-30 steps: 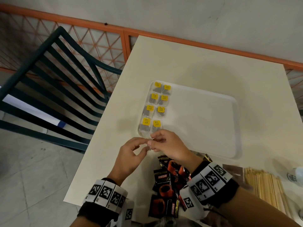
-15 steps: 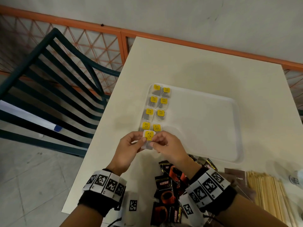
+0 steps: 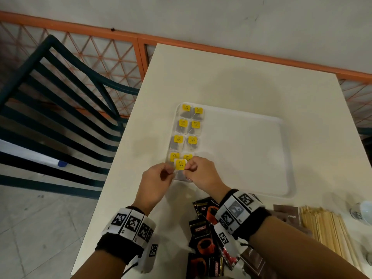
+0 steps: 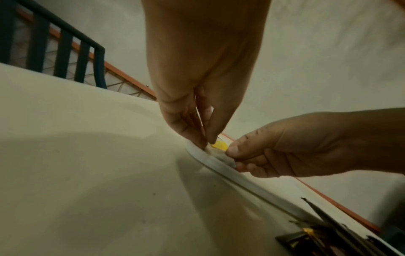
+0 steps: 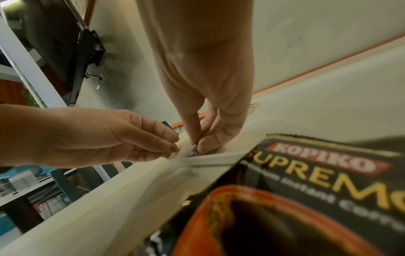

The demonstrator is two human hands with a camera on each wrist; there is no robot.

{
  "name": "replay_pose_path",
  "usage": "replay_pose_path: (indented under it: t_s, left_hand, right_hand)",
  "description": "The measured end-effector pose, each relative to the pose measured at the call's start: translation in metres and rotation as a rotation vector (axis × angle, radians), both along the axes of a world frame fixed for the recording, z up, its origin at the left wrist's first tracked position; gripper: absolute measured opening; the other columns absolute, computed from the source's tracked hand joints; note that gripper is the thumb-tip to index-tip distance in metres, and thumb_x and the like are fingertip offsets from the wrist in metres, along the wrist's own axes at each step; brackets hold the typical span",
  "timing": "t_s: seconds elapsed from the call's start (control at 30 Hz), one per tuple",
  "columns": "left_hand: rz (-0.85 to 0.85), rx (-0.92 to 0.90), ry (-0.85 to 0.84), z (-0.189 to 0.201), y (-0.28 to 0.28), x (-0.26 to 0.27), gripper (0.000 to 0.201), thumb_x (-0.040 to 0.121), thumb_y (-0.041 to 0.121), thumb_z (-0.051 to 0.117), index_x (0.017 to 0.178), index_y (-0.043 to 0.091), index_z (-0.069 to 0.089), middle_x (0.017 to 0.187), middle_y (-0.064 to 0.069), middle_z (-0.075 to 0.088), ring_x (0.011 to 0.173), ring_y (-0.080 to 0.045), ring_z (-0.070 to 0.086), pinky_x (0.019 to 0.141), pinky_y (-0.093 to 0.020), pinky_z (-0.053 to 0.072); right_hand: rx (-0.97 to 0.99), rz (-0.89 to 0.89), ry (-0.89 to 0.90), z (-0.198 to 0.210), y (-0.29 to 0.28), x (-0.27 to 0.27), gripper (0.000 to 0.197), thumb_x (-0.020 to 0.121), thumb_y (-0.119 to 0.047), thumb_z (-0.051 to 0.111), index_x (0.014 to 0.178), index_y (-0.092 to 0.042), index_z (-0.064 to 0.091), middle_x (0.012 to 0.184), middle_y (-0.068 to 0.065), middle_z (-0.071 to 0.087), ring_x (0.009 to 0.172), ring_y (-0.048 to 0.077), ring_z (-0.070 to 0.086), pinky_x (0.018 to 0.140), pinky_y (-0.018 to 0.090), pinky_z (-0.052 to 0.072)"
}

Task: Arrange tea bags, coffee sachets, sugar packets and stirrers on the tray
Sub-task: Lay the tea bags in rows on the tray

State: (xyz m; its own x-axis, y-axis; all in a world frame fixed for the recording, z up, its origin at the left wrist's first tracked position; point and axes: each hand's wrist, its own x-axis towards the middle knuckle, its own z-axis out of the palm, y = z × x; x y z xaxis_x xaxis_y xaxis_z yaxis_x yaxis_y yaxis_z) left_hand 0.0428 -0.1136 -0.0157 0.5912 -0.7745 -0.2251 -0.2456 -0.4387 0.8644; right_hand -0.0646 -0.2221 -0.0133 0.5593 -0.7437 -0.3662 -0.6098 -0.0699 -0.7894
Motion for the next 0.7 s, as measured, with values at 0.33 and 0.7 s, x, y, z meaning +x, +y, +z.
replay_pose_path:
  t_s: [0.33, 0.7]
  left_hand:
    - [-0.214, 0.081, -0.034, 0.015, 0.011, -0.018, 0.013, 0.088, 0.011, 0.059, 0.085, 0.024, 0.062, 0.08, 0.014, 0.06, 0.073, -0.002, 0.057, 0.064, -0.006, 0.043]
    - [-0.507, 0.44, 0.005, 0.015, 0.026, -0.079, 0.102, 0.06, 0.068, 0.068, 0.14, 0.018, 0.028, 0.125, 0.002, 0.034, 0.114, -0.015, 0.042, 0.097, -0.029, 0.041]
  right_hand:
    - [-0.107, 0.012, 0.003, 0.019, -0.004, -0.021, 0.006, 0.08, -0.011, 0.068, 0.081, -0.006, 0.064, 0.068, 0.002, 0.059, 0.064, 0.01, 0.052, 0.059, 0.006, 0.037]
    - [-0.201, 0.371, 0.322, 0.048, 0.0, -0.139, 0.022, 0.087, -0.027, 0.061, 0.107, -0.018, 0.059, 0.094, -0.004, 0.051, 0.082, 0.007, 0.048, 0.067, 0.014, 0.036]
